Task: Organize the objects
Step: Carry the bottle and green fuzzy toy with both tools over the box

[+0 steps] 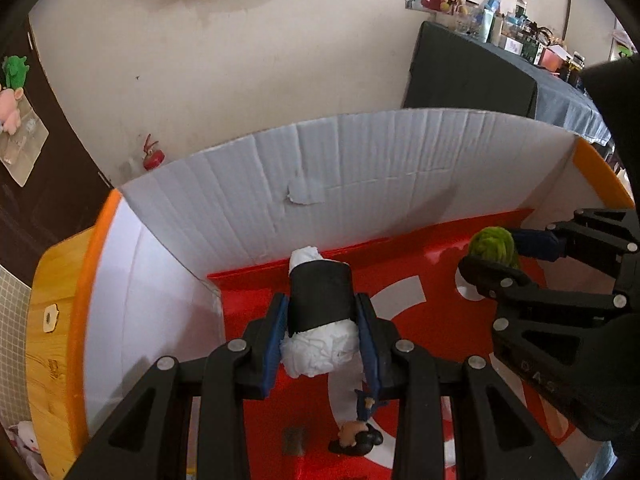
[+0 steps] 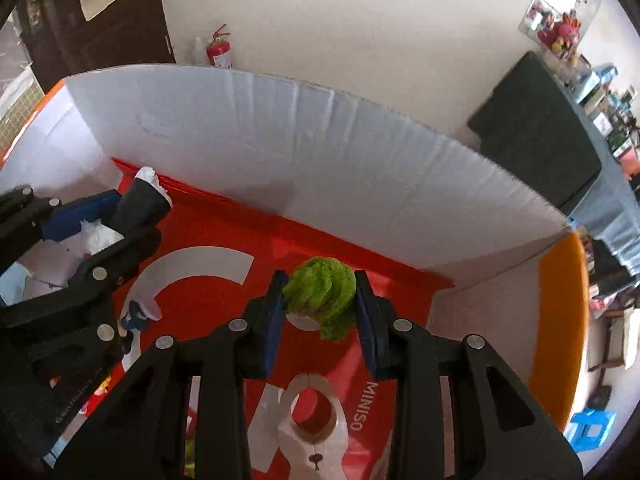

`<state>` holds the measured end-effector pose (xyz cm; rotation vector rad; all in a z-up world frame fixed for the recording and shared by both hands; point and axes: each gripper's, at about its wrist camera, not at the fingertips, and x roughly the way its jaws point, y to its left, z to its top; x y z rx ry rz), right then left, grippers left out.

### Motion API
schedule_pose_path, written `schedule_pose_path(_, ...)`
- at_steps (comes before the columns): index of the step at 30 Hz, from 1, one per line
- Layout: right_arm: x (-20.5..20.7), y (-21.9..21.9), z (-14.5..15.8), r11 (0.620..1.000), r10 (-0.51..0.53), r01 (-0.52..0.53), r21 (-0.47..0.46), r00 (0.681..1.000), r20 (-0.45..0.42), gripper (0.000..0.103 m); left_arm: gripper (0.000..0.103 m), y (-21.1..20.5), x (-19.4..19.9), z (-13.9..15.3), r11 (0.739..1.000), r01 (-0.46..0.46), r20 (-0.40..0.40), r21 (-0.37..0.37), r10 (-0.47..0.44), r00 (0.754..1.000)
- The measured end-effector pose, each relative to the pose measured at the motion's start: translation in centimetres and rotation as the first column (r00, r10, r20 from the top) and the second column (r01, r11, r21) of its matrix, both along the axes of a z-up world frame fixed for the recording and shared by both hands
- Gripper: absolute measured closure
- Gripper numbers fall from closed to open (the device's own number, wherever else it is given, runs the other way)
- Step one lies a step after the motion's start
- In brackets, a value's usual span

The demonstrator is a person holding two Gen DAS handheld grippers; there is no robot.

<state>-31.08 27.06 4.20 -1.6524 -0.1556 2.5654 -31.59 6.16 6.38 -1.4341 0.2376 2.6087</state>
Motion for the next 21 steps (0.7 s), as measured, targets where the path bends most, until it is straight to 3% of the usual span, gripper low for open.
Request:
schedule_pose_path(7, 0.1, 0.3, -1.3, 1.000, -0.008, 0.009, -0.026, 0.999, 0.039, 0.072, 0.068, 0.0, -0.5, -1.0, 1.000, -0.011, 0.053, 0.014, 0.010, 0.999)
schedule_pose_path(21, 1.4, 0.2, -1.5, 0.999, -0.021, 0.023, -0.044, 0.999, 0.041, 0.072, 0.068, -0.2, -0.3, -1.5, 1.000, -0.013, 0.060, 0.014, 0.012, 0.998)
